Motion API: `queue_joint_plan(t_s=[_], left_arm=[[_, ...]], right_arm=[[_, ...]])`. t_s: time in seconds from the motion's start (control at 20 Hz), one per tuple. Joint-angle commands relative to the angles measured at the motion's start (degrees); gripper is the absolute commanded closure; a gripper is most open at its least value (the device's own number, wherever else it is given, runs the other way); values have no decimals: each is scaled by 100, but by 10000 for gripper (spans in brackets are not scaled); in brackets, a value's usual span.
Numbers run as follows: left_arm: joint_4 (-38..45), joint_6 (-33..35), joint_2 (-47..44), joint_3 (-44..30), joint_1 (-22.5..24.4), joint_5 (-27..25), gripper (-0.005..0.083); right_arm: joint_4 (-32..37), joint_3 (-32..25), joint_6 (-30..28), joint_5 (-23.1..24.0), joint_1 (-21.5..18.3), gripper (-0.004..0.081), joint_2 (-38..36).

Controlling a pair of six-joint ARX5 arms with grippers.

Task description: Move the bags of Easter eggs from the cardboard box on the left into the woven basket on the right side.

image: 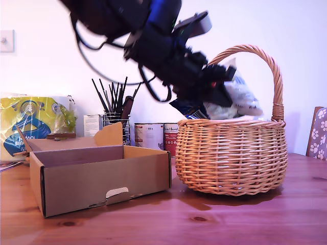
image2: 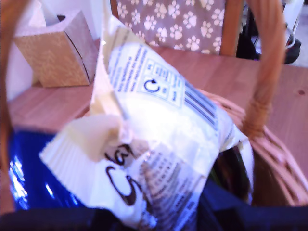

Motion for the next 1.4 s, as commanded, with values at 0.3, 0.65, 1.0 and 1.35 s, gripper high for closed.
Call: queue_joint_plan(t_s=[0.3,0.65,1.0,1.35], left_arm=[[-1220,-199,216,525,-17,-57,33],[-2887,-205,-264,1082,-20,-192,59],[-3939,-205,-1093,1082,-15,-376,400],[-4437,-205,-1539,1071,61,-186,742]], right_arm=[[59,68,0,0,17,782,-15],[59,68,0,0,20,782,-15],[61,68,0,0,20,782,-13],[76,68,-7,2,20,782,-9]])
